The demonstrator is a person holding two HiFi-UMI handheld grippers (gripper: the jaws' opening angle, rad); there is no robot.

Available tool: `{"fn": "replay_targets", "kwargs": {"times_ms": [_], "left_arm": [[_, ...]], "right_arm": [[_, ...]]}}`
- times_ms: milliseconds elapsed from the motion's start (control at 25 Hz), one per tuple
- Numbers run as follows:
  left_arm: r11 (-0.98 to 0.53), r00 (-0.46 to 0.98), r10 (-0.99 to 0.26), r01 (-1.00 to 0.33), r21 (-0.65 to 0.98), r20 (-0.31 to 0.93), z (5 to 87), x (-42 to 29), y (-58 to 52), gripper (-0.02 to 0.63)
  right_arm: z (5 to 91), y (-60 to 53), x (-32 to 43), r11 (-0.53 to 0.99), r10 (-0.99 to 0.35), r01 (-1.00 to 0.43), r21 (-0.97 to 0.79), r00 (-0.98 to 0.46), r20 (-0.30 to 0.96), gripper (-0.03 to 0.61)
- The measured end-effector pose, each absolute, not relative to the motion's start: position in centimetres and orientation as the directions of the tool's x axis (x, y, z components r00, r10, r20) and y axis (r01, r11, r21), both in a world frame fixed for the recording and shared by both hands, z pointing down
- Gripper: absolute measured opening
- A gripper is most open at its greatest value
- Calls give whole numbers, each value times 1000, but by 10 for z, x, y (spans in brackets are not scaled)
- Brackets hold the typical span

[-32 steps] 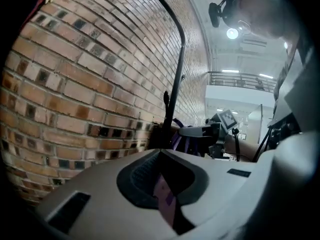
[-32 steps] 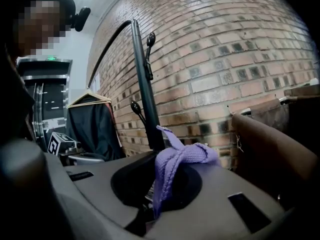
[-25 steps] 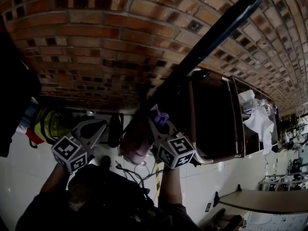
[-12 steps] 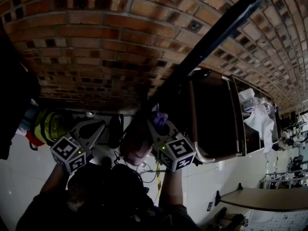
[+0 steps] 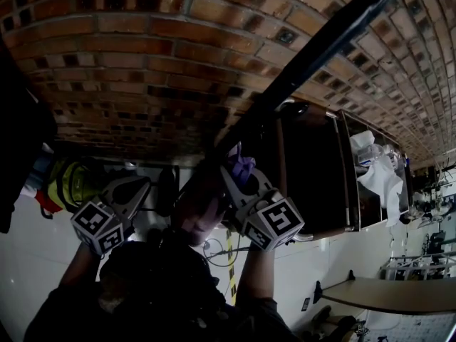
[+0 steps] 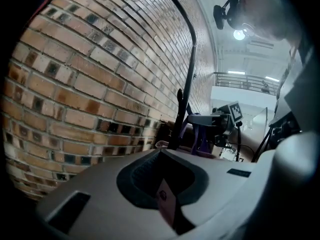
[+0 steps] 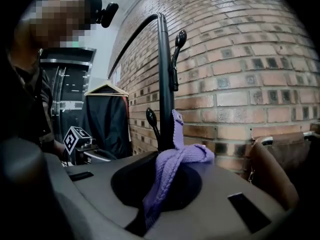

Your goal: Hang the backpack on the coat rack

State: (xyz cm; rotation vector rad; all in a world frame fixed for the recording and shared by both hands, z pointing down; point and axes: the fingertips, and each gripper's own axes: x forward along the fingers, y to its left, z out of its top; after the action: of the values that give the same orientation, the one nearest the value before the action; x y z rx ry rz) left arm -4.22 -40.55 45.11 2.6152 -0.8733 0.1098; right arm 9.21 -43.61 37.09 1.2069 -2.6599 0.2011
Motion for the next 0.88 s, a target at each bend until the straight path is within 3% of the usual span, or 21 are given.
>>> {"fn": "replay_targets", "kwargs": {"times_ms": [200,520,880], "left_arm": [[-710,787,-585,-613,346,195,447,-37,-406,25],[-668,748,-629,-659,346,212,451,-34,-415,25],[-669,750,-624,-658,346,219,450,-18,-403,25]], "right_arm": [[400,-442,72,718,-647,-695,-46,-690,326,3],[462,-435,68,740,-576,-672,-27,-654,491,3],[497,-426,66,739,-551,-671,-63,-656,516,3]]}}
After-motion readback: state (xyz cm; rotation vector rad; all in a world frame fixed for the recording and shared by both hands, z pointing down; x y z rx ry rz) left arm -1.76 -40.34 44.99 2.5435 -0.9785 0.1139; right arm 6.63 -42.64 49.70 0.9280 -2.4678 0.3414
